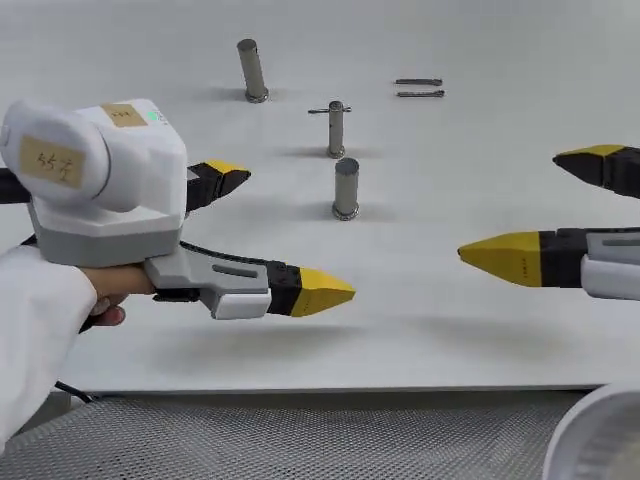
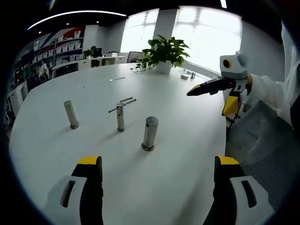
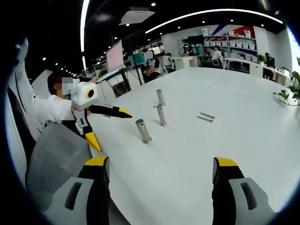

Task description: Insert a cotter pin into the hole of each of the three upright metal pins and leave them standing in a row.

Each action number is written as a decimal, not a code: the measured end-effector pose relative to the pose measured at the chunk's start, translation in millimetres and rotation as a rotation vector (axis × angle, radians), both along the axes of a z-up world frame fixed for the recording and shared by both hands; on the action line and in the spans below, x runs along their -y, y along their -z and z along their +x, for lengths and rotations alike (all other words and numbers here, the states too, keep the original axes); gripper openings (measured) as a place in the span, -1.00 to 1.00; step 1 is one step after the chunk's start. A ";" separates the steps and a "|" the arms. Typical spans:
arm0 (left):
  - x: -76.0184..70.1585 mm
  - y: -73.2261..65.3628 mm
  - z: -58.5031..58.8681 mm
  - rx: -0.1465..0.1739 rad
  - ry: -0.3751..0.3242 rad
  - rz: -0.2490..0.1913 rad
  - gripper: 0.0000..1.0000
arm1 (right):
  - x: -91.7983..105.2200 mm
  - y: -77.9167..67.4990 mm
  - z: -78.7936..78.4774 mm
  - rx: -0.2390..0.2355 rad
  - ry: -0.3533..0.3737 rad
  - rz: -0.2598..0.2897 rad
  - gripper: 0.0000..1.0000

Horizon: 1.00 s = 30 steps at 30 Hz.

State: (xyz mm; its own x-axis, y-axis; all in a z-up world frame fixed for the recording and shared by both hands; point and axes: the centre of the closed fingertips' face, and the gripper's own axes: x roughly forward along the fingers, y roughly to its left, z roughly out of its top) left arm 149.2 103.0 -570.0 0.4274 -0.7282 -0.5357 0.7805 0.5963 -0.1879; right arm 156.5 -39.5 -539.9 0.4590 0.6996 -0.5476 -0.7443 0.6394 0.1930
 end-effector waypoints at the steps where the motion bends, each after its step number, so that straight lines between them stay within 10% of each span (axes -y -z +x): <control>1: 0.3 -0.3 0.2 0.001 -0.002 -0.004 0.98 | 0.2 0.2 0.8 -0.003 -0.014 -0.005 0.76; 30: -3.1 -16.5 -4.0 0.003 -0.009 -0.072 0.98 | -15.7 -12.8 118.4 0.137 -0.352 -0.269 -0.09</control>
State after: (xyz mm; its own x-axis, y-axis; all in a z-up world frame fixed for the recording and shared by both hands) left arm 145.1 106.1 -553.5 0.4359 -0.7607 -0.4810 0.7754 0.5887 -0.2282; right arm 274.9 -23.8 -527.1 0.2994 0.6672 -0.6821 -0.9322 0.3569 -0.0600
